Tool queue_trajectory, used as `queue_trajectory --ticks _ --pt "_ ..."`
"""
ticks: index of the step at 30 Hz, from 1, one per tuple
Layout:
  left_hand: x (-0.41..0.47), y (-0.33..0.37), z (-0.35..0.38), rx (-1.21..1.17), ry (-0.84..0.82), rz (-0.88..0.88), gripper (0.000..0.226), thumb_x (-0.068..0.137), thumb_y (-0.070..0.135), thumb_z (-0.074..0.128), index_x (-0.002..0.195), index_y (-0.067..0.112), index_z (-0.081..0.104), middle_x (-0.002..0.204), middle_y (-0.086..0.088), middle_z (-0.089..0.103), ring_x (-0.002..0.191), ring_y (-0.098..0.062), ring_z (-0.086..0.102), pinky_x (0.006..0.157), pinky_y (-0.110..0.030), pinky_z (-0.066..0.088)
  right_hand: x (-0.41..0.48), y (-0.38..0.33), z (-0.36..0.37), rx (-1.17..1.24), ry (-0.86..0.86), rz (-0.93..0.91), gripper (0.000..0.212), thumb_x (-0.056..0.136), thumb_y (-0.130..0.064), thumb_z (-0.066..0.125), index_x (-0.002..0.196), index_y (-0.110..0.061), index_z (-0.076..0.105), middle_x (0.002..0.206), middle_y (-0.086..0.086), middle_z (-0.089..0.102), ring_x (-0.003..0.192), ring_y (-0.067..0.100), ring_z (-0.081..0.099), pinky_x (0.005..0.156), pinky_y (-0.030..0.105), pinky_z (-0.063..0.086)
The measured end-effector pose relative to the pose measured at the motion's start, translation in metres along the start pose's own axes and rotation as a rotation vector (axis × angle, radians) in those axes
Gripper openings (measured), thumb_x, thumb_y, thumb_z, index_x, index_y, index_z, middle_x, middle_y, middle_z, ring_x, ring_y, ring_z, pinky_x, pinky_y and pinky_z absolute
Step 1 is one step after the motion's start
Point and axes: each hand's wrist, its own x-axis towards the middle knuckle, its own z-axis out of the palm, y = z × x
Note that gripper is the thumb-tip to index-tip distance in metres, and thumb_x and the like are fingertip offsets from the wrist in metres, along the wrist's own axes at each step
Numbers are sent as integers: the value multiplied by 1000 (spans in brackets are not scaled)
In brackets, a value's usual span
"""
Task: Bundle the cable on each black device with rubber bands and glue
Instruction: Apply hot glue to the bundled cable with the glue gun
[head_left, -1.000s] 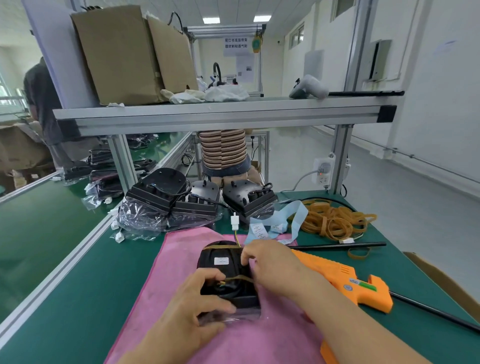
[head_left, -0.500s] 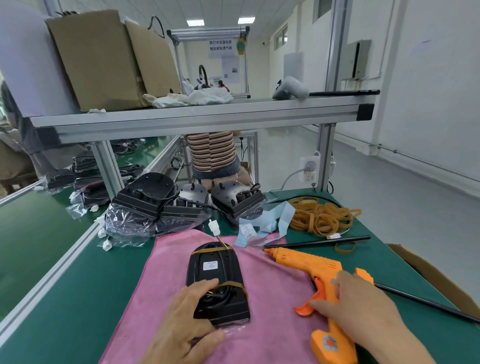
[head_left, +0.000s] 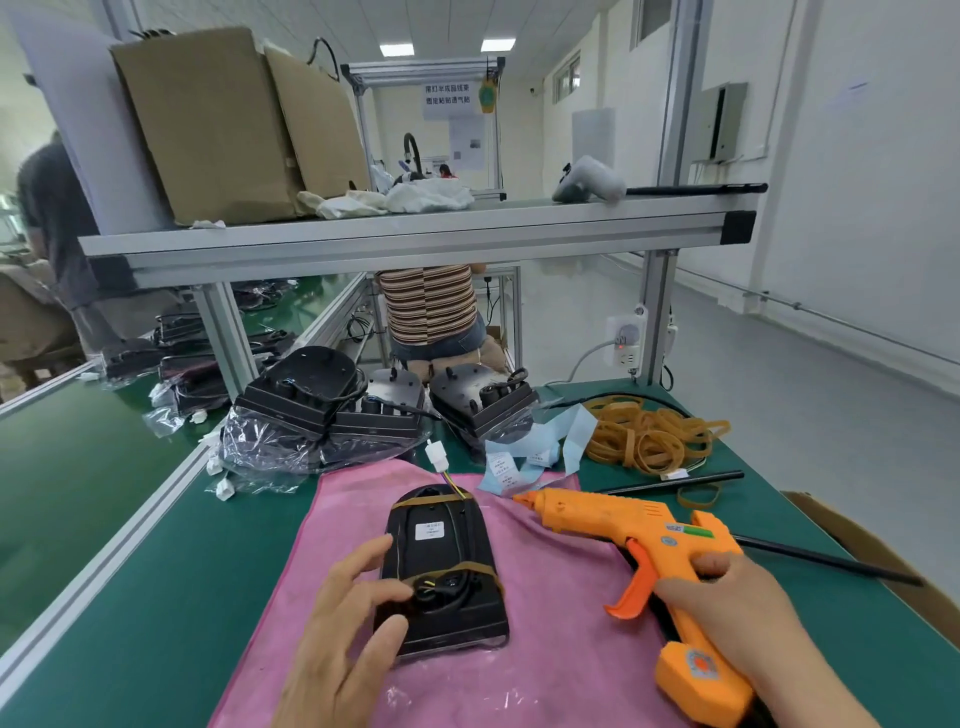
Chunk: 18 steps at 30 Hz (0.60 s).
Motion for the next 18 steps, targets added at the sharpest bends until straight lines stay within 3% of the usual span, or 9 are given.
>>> queue_trajectory --ticks 4,8,11,13,15,18 --pt "1 -2 1 -98 28 -90 28 84 45 50 109 41 63 137 19 51 130 -9 50 100 -23 47 -4 -8 -4 410 -193 150 17 71 -15 80 80 -11 66 62 5 67 52 19 60 49 26 40" --pt "0 -8 2 -81 16 -128 35 85 48 50 114 37 65 136 18 52 131 -12 50 101 -29 47 -8 -23 -8 723 -455 196 34 58 -11 73 88 2 64 66 18 58 50 22 51 47 29 46" --pt "1 -9 2 -41 -3 -134 40 87 49 49 117 30 67 133 20 54 129 -6 49 100 -14 42 -12 -32 -13 753 -573 79 43 47 -1 78 88 0 66 76 21 61 59 26 59 58 36 52" --pt "2 -9 3 7 -21 -127 34 89 46 48 112 32 68 131 17 56 126 -1 49 100 -7 36 -15 -38 -15 767 -647 -19 42 54 0 74 96 -2 68 92 22 70 80 31 71 74 43 61" --pt "2 -10 4 29 -27 -143 25 91 35 52 109 32 69 130 13 57 124 1 50 101 -10 36 -18 -45 -15 730 -734 -119 56 59 -5 72 115 -3 63 108 23 71 102 33 70 82 46 60" --pt "2 -9 4 44 -32 -172 21 96 29 52 108 29 70 128 12 58 122 0 51 102 -13 37 -21 -51 -12 661 -806 -215 64 62 -2 71 124 -4 55 110 25 69 106 39 68 79 42 60"
